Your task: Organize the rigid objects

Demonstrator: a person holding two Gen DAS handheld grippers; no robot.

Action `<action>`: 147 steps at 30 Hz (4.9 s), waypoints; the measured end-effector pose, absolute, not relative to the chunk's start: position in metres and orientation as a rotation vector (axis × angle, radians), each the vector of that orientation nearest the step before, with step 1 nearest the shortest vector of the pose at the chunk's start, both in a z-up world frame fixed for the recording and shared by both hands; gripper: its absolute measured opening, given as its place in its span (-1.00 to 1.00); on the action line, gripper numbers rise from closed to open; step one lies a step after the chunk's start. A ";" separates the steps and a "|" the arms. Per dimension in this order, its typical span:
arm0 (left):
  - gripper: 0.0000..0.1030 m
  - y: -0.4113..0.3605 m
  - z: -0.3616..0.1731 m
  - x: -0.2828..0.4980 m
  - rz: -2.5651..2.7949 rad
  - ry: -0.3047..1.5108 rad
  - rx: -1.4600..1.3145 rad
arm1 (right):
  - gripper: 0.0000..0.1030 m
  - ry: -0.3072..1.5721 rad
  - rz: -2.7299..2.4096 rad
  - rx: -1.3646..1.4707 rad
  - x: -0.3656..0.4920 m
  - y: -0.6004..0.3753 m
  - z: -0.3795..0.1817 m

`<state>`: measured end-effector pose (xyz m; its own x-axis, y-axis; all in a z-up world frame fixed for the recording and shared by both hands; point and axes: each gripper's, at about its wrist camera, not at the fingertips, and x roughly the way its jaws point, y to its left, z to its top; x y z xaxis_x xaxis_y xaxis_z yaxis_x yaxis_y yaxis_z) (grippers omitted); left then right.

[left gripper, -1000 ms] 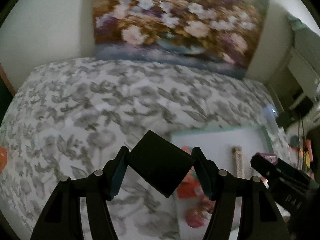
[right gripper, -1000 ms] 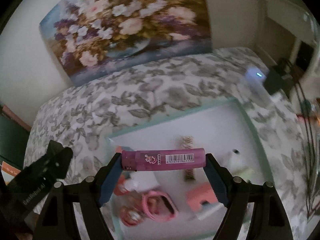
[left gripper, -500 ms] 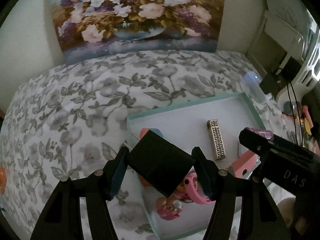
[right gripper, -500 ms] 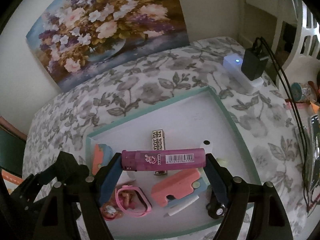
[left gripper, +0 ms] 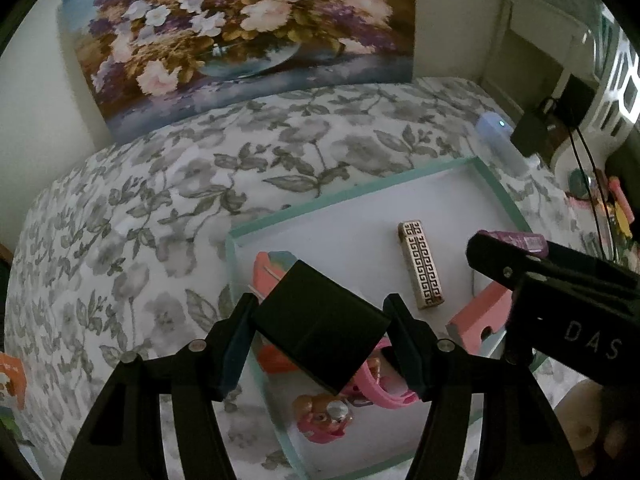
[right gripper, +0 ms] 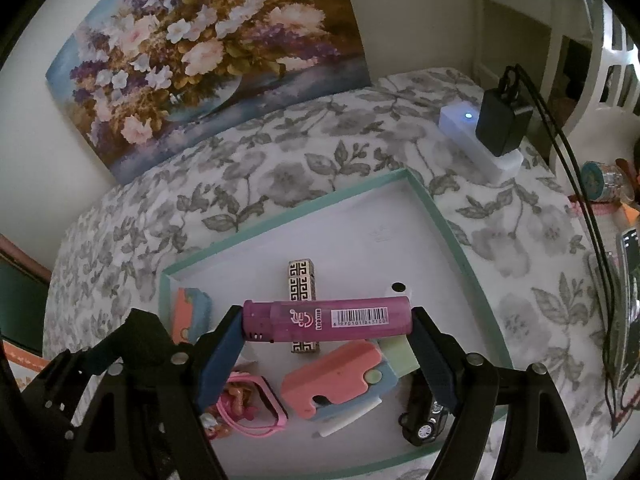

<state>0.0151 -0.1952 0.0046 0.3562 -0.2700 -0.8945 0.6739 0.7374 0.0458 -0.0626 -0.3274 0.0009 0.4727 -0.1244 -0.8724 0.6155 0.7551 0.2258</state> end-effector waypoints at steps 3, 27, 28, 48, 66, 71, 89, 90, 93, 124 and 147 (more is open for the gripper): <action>0.28 -0.201 0.001 0.009 -0.644 1.034 0.482 | 0.62 0.989 -0.481 0.564 -0.062 -0.327 -0.001; 0.54 -0.200 0.000 0.000 -0.634 1.030 0.524 | 0.62 1.048 -0.462 0.532 -0.055 -0.316 -0.012; 0.54 -0.198 0.001 0.000 -0.631 1.029 0.522 | 0.62 1.048 -0.462 0.530 -0.055 -0.315 -0.012; 0.94 -0.127 -0.004 0.022 -0.404 1.101 0.373 | 1.00 1.023 -0.496 0.519 -0.073 -0.297 -0.005; 0.96 -0.079 -0.002 0.009 -0.356 1.152 0.330 | 1.00 1.079 -0.446 0.502 -0.101 -0.249 -0.011; 0.95 -0.072 -0.003 0.000 -0.326 1.155 0.362 | 1.00 1.080 -0.437 0.498 -0.111 -0.240 -0.009; 0.95 -0.055 0.013 -0.021 -0.326 1.104 0.375 | 1.00 1.048 -0.457 0.512 -0.139 -0.231 0.001; 0.95 -0.054 0.013 -0.022 -0.327 1.102 0.372 | 1.00 1.045 -0.458 0.512 -0.140 -0.231 0.002; 0.95 -0.050 0.016 -0.023 -0.324 1.099 0.362 | 1.00 1.035 -0.458 0.512 -0.143 -0.231 0.005; 0.95 -0.036 0.014 -0.013 -0.282 1.153 0.348 | 1.00 1.038 -0.452 0.449 -0.139 -0.229 0.010; 0.95 -0.036 0.013 -0.012 -0.278 1.161 0.354 | 1.00 1.043 -0.453 0.437 -0.138 -0.227 0.009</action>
